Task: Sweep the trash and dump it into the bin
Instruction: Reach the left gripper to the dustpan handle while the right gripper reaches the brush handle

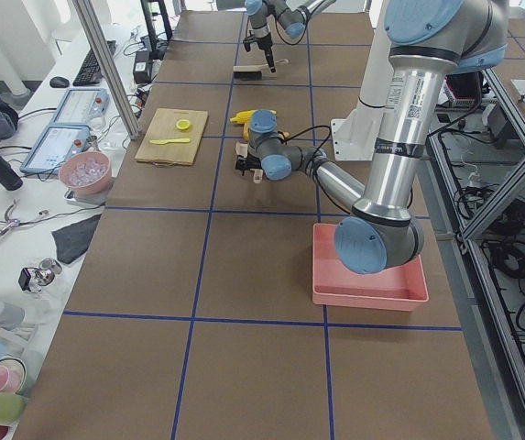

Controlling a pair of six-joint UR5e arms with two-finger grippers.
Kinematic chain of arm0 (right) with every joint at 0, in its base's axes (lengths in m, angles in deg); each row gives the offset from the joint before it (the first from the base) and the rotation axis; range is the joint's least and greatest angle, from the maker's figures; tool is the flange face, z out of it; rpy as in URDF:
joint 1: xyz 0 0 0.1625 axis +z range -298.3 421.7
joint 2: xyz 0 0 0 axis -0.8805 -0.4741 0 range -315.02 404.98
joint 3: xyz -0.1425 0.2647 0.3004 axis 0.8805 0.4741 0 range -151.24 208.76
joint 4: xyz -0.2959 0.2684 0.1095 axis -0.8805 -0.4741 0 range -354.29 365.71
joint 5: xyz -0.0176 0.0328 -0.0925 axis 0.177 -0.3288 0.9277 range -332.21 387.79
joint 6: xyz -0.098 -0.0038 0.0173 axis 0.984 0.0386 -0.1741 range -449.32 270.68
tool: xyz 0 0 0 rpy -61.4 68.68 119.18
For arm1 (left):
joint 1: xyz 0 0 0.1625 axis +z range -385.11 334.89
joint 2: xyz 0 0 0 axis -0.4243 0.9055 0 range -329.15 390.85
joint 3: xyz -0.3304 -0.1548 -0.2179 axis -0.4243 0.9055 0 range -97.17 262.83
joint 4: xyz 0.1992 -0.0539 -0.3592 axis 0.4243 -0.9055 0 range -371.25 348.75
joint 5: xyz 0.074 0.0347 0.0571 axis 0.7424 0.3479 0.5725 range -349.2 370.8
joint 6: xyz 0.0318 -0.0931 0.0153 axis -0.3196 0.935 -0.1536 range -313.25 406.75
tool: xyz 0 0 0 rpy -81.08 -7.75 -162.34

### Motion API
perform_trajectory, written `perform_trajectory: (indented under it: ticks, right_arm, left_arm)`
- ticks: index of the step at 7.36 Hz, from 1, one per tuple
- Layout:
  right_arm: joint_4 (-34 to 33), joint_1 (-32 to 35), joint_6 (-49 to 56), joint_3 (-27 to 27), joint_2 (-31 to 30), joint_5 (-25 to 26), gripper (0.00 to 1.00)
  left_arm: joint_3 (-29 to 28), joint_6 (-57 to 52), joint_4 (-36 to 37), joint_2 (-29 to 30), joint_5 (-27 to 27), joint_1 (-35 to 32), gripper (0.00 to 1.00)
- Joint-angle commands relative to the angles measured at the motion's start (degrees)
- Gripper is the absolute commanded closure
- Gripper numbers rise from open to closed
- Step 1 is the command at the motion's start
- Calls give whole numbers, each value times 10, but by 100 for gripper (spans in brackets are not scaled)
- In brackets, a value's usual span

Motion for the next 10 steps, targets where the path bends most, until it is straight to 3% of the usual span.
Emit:
perform_trajectory:
  ticks: [1,4,7,8,10]
  right_arm:
    - [-8,-1,1,0,-2,2,23]
    - [-27,-1,6,-16,-15,6,73]
    - [-26,-10,6,-8,-15,22,83]
    - [-26,-9,5,-16,-15,22,100]
    - [-30,3,0,-42,-15,10,100]
  left_arm:
    - [-14,2,-1,10,0,7,3]
    - [-17,17,-18,12,-4,17,3]
    - [-16,16,-61,5,-26,18,3]
    - [-17,16,-74,4,-27,17,3]
    - [-17,15,-117,-13,-27,15,3]
